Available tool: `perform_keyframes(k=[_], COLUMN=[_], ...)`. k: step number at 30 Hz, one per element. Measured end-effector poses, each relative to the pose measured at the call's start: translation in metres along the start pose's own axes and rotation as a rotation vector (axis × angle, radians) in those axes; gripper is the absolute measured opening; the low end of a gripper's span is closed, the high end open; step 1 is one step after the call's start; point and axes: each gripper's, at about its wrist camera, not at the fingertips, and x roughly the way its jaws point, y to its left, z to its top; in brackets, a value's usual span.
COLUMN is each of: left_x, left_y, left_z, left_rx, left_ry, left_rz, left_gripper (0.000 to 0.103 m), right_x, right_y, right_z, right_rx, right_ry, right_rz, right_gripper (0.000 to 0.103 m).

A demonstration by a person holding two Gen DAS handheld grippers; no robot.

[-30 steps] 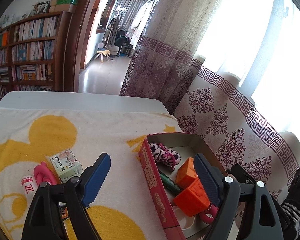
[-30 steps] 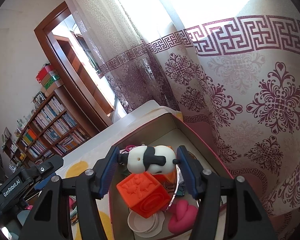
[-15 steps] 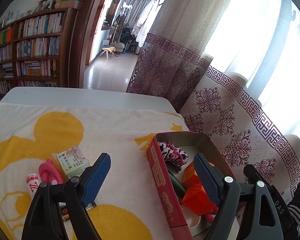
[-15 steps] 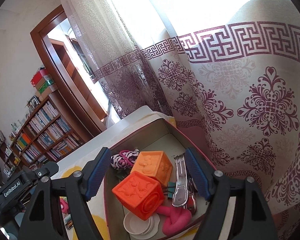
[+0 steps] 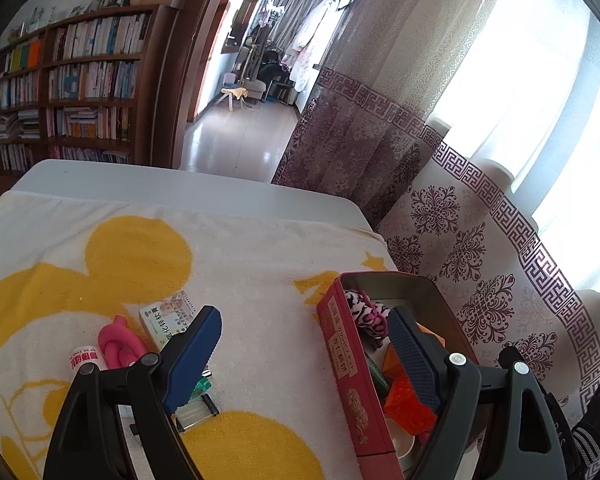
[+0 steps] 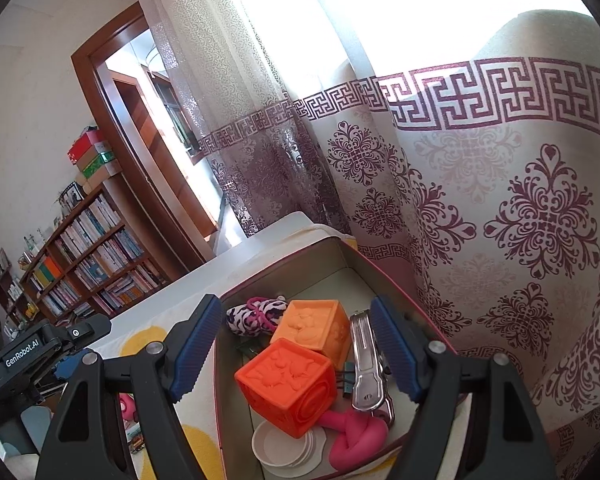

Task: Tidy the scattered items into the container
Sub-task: 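Withdraw both tools from the tin back over the remaining items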

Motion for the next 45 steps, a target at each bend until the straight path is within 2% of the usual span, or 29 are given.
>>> perform_keyframes(k=[9,14,21,24,30,35,41,45], left_x=[-0.019,-0.027,-0.031,-0.027,-0.013,0.003,0.022,0.028], left_y=[0.029,0.064,0.137,0.155,0.167,0.172,0.159,0.158], left_z=[0.008,0.001,-0.017,-0.024,-0.032,-0.042,-0.055,-0.058], left_rx=[-0.036,-0.032,-0.168,-0.186,-0.179,-0.186,-0.123,-0.086], left_ry=[-0.027,-0.015,0.006,0.019,0.060,0.127,0.207,0.216], left_rz=[0.028,0.119,0.215,0.241,0.280,0.271,0.261,0.304], left_gripper=[0.087,0.087,0.087,0.087,0.087,0.087,0.087,0.087], right_x=[-0.002,0.001,0.003,0.005,0.010,0.012,0.011,0.012], right_y=[0.034,0.059,0.089,0.098,0.107,0.108,0.111,0.113], right_z=[-0.016,-0.031,-0.056,-0.065,-0.077,-0.081,-0.082,-0.083], right_rx=[-0.134,-0.222,-0.360,-0.398,-0.449,-0.457,-0.467,-0.476], right_ry=[-0.009,0.020,0.040,0.055,0.094,0.122,0.131,0.135], right_rz=[0.029,0.085,0.127,0.137,0.152,0.167,0.169,0.166], right_gripper=[0.080,0.080,0.080,0.080,0.080,0.080,0.080,0.080])
